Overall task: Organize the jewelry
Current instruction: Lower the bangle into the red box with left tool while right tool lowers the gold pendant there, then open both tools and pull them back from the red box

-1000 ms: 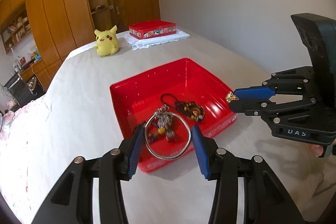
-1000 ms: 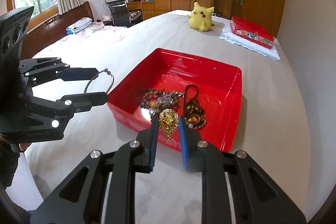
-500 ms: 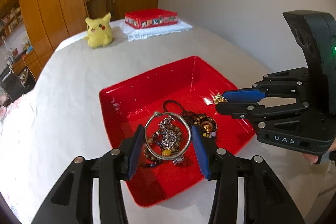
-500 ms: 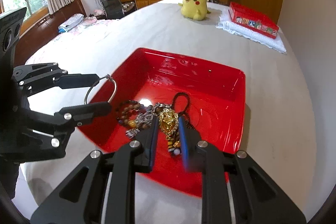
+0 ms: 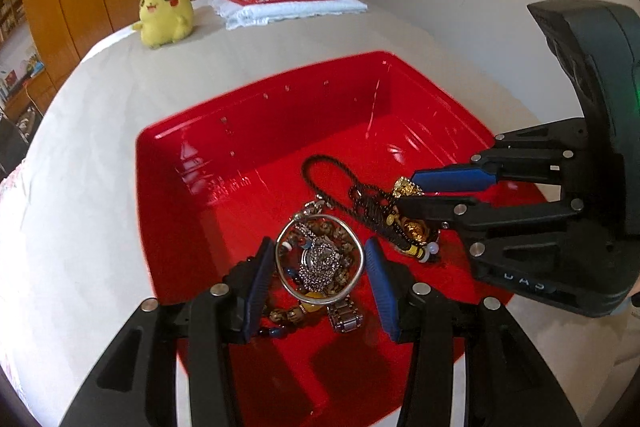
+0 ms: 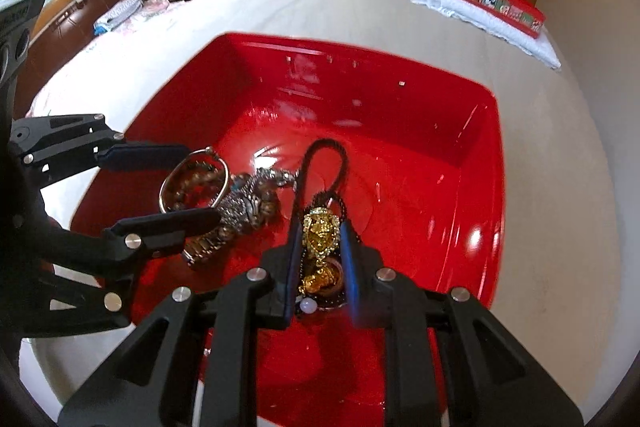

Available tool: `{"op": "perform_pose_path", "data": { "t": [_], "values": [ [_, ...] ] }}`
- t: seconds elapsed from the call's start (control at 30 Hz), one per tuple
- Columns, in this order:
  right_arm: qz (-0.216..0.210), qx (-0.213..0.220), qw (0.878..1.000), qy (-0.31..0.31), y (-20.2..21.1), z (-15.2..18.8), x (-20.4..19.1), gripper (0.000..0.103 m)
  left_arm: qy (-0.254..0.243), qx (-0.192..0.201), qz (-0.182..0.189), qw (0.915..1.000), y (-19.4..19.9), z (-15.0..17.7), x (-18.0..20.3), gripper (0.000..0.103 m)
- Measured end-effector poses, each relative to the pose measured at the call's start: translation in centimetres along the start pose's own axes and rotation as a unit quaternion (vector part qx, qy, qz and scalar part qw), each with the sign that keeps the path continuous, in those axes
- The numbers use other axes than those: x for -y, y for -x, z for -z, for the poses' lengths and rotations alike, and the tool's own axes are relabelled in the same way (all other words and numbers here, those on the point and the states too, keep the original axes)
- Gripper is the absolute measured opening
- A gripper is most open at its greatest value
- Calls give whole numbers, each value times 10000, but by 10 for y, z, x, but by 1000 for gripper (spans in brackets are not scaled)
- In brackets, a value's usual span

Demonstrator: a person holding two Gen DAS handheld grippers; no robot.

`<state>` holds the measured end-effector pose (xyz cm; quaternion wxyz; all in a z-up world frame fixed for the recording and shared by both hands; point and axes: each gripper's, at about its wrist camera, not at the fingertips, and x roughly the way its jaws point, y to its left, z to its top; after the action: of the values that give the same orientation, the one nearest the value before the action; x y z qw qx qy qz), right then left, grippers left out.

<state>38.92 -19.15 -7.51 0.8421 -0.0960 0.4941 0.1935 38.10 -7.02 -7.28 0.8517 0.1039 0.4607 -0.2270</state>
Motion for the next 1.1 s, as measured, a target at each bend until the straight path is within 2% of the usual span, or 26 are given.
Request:
{"op": "perform_pose_path", "data": {
  "t": [0.3, 0.37, 0.43, 0.47, 0.57, 0.63, 0.67, 0.7, 0.8, 0.93, 1.1],
  "values": [
    [99, -230, 9995, 183, -12, 4, -8, 20, -24, -166, 21, 9999, -13, 7, -1, 47],
    [129, -233, 9995, 168, -12, 6, -8, 23, 34, -197, 40, 9998, -15, 7, -3, 47],
    [151, -221, 9995, 158, -11, 8, -10, 36, 14, -186, 25, 9998, -14, 9, -2, 47],
    [162, -219, 9995, 152, -10, 8, -10, 37, 13, -179, 12, 9998, -13, 10, -1, 48],
    [180, -229, 9995, 131, -9, 11, -9, 39, 33, -135, 52, 9999, -10, 10, -1, 52],
    [187, -224, 9995, 112, -7, 12, -9, 41, 4, -114, 57, 9999, -7, 11, 2, 60],
    [186, -210, 9995, 107, -5, 13, -9, 41, -11, -82, 15, 10000, -4, 12, 4, 69],
    [177, -199, 9996, 94, -4, 14, -9, 42, -16, -42, -36, 10000, -2, 12, 5, 72],
    [165, -117, 9998, 22, 4, 17, -9, 46, 45, 23, -64, 10000, 7, 14, 6, 72],
    [121, 94, 9998, -113, 24, 25, -10, 58, 162, 338, -203, 9991, 34, 24, 9, 83],
    [211, 608, 9977, -208, 63, 44, -20, 83, 462, 746, -462, 9951, 75, 44, 6, 90]
  ]
}}
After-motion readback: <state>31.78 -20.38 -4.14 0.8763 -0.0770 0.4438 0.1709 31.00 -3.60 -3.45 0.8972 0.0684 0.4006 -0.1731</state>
